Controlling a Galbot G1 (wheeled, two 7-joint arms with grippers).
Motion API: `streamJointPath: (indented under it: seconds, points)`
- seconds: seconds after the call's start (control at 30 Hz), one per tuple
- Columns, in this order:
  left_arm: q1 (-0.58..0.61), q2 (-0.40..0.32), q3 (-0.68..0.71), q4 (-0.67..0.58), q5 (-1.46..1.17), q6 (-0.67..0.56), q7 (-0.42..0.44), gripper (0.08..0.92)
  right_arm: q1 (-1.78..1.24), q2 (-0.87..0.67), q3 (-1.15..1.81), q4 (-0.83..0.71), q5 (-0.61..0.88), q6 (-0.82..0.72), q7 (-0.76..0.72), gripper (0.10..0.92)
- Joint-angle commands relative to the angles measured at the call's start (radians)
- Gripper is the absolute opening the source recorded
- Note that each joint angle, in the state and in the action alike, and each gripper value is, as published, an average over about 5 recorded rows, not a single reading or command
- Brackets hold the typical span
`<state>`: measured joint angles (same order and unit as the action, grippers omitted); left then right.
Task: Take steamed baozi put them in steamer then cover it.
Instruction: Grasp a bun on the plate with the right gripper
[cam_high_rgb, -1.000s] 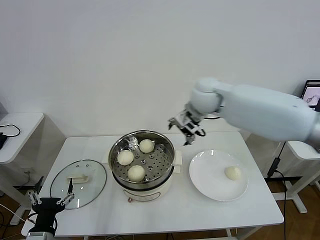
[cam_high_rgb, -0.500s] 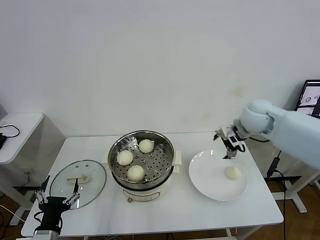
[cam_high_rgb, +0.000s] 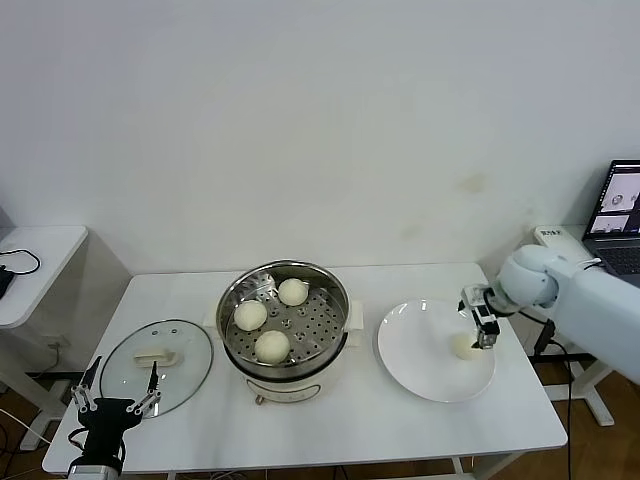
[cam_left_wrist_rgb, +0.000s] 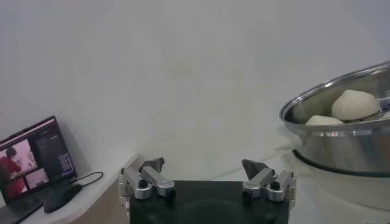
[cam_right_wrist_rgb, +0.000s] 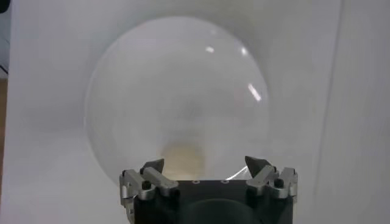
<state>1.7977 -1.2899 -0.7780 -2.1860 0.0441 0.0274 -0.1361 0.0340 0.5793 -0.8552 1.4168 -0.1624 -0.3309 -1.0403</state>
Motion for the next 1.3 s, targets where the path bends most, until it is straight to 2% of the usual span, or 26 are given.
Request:
streamJointPath:
  seconds: [0.03,0.67,1.0,1.3]
  points:
    - [0.0,-0.001,0.002,-0.001,0.002,0.002,0.001,0.823,-0.146,0.04,0.108,-0.104,-0.053,-0.008,0.013,0.823]
    - [-0.002,0.0,-0.01,0.008,-0.002,0.001,0.002,0.823,-0.178,0.168,0.177,-0.242,-0.096,0.001,0.046,0.815]
    - [0.004,-0.004,-0.011,0.007,-0.004,0.0,0.002,0.823,-0.174,0.149,0.168,-0.23,-0.099,-0.006,0.025,0.657]
    - [0.004,-0.004,-0.011,0.003,-0.004,0.0,0.001,0.823,-0.149,0.12,0.156,-0.2,-0.087,-0.01,-0.002,0.579]
